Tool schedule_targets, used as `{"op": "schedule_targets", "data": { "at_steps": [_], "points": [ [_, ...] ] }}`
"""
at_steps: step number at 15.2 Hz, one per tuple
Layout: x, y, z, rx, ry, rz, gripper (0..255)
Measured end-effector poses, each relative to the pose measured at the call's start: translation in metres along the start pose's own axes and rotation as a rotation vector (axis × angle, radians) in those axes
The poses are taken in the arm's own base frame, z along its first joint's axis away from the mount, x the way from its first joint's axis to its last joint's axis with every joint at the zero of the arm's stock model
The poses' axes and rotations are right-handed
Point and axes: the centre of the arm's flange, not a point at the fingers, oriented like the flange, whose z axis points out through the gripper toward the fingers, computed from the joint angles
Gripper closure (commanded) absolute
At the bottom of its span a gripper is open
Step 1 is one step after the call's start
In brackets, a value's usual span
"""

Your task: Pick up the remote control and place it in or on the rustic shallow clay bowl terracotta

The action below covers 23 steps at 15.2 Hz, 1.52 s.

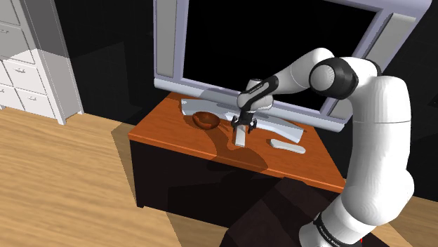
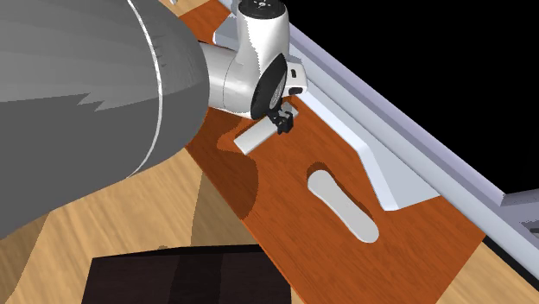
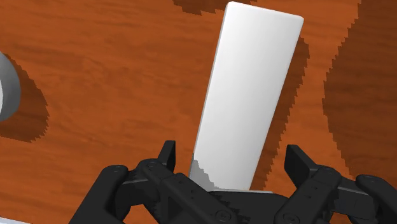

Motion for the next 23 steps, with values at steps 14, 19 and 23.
{"op": "schedule_targets", "data": {
  "at_steps": [14, 19, 23],
  "points": [
    [0.0, 0.0, 0.014, 0.0, 0.001, 0.001, 255],
    [0.0, 0.0, 0.014, 0.0, 0.001, 0.001, 255],
    [0.0, 0.001, -0.002, 0.0, 0.001, 0.0, 255]
  ]
}}
